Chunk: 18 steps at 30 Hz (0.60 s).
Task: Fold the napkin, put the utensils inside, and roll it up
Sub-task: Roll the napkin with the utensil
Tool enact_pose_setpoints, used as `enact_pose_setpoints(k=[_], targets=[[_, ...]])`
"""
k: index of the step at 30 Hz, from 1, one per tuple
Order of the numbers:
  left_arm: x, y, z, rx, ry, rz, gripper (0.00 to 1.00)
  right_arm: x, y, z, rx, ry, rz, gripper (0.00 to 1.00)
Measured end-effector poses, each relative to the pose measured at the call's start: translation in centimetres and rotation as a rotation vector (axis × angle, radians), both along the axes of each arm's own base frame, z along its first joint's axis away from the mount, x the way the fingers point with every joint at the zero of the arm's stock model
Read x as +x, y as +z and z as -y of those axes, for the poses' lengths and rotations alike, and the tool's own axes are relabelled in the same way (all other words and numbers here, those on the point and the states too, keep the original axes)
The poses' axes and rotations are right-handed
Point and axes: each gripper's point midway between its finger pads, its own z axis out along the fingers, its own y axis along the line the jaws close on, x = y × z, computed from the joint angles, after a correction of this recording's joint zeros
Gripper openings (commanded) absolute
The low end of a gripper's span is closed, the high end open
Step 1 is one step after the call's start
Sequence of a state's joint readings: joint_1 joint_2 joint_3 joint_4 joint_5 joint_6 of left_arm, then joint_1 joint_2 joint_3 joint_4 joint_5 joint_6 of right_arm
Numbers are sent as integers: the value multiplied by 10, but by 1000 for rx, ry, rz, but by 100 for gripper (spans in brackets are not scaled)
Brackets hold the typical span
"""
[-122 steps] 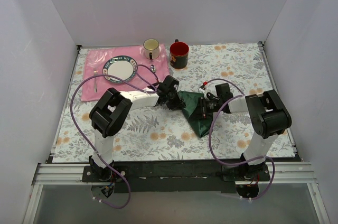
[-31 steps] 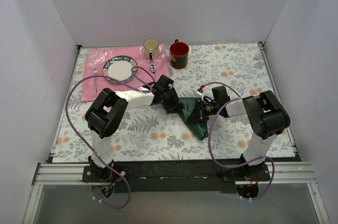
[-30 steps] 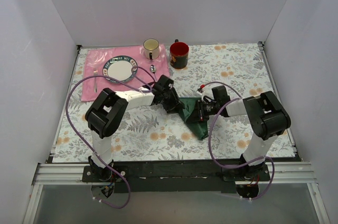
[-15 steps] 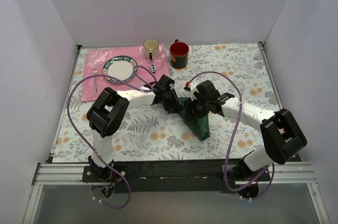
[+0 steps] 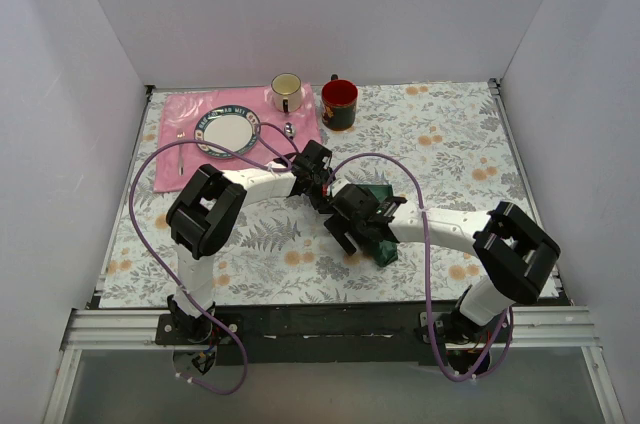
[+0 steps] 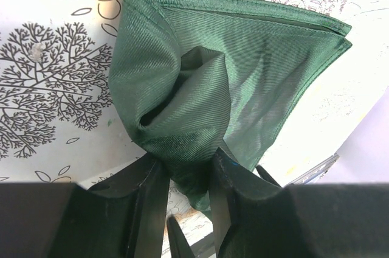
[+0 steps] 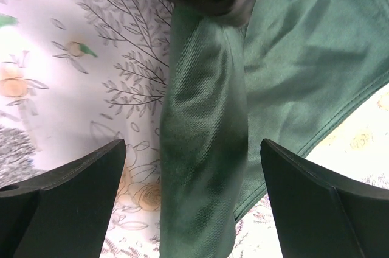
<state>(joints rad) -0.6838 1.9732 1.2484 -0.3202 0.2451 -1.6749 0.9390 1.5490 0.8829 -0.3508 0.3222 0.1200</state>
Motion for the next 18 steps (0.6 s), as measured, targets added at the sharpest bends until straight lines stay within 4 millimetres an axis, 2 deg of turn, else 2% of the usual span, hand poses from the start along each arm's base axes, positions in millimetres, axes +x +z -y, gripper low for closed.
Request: enact_pose_setpoints(k=[2,3,4,6,7,9,10,11,14,18], targets=[[0,0,0,0,0,0,27,-1,-7,3,-41,-8,7,88],[0,0,0,0,0,-1,27,-1,-7,2,-44,-10,12,84],[0,0,0,1,-1,-1,27,0,-6,2,-48,-15,22,76],[-1,0,0,2,-1,-4,27,2,-8,4,-61,-28,30,68],[-1,0,0,1,-1,-4,27,4,-8,4,-67,-38,37,56],[-1,0,0,2,-2,-5,28,7,-9,5,-75,-46,47,42],[-1,0,0,2,-3,-6,29,8,-10,5,-80,-49,47,31],[-2,0,0,2,-5,-6,29,7,-11,5,-82,-51,45,27],[-2,0,0,3,-13,-3,38,8,-12,5,-76,-56,42,16],[0,5,1,-3,-32,24,57,12,-13,5,-34,-72,18,3]])
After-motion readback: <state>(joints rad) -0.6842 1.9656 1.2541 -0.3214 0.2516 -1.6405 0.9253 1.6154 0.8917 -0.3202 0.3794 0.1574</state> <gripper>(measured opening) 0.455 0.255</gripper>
